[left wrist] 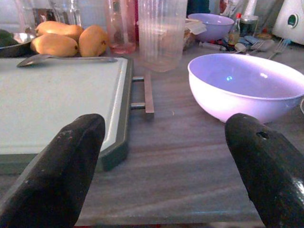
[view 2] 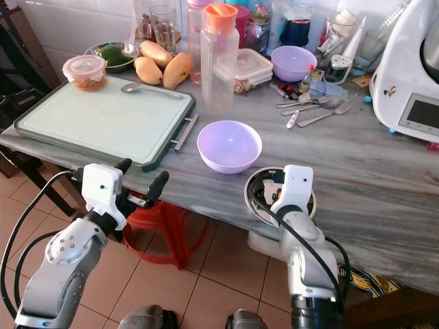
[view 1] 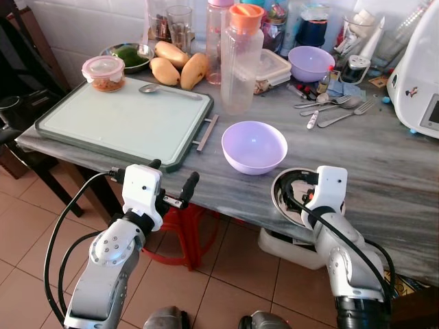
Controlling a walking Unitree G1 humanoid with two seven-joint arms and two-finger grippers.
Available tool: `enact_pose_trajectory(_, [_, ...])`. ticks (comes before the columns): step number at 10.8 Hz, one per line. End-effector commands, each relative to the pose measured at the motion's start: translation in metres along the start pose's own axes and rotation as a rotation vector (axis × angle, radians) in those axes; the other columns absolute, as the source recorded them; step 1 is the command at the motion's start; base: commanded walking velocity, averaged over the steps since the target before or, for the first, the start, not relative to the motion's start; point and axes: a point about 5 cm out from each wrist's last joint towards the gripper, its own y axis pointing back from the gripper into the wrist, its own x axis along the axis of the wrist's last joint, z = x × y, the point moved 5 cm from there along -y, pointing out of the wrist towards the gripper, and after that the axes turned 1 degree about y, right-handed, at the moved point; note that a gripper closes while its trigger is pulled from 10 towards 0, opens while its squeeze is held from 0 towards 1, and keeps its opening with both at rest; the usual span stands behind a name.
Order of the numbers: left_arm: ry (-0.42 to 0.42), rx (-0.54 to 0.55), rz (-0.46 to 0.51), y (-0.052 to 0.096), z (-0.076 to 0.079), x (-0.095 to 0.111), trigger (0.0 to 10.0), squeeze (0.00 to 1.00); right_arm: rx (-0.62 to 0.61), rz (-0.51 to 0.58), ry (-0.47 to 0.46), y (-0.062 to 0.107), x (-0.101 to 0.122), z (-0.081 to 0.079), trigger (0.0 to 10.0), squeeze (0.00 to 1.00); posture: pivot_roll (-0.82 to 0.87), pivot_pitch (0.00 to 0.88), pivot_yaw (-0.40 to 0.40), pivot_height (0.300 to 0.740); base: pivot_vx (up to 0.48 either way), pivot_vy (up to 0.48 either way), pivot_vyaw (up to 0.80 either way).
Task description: Setting the table
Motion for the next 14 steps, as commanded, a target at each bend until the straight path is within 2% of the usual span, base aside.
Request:
enact_pose_trajectory(1, [-0.006, 0.003, -0.001, 0.0, 0.001, 0.002, 10.0, 0.0, -0.006, 0.003, -0.006, -0.002, 0.001, 0.002, 10.0, 0.11, 0.06, 0.0, -0.014, 0.74, 0.0, 0.0, 0.0])
enact_pose_trajectory(6, [-0.001, 0.008, -0.002, 0.001, 0.002, 0.001, 10.0, 0.0, 0.034, 0.069, 0.023, 0.0, 0.009, -0.008, 10.0, 0.11, 0.06, 0.0, -0.012, 0.74, 0.0, 0.0, 0.0])
enact_pose_trajectory(7, [0.006, 0.014, 0.003, 0.002, 0.002, 0.002, 10.0, 0.0, 0.022, 0.073, 0.017, 0.004, 0.01, -0.004, 10.0, 0.12, 0.06, 0.0, -0.013, 0.74, 0.0, 0.0, 0.0])
enact_pose_trajectory(11, [0.018, 0.02, 0.009, 0.002, 0.003, 0.004, 10.0, 0.0, 0.007, 0.158, 0.113, 0.016, 0.024, 0.004, 10.0, 0.12, 0.06, 0.0, -0.013, 0.74, 0.0, 0.0, 0.0])
enact_pose_trajectory(13, [0.02, 0.019, 0.012, 0.001, 0.005, 0.004, 10.0, 0.0, 0.01, 0.211, 0.13, 0.023, 0.032, 0.001, 10.0, 0.12, 0.05, 0.0, -0.01, 0.74, 0.0, 0.0, 0.0])
enact_pose_trajectory(14, [0.019, 0.027, 0.012, 0.001, 0.005, 0.005, 10.0, 0.0, 0.04, 0.254, 0.165, 0.032, 0.035, -0.005, 10.0, 0.11, 0.05, 0.0, -0.01, 0.74, 0.0, 0.0, 0.0])
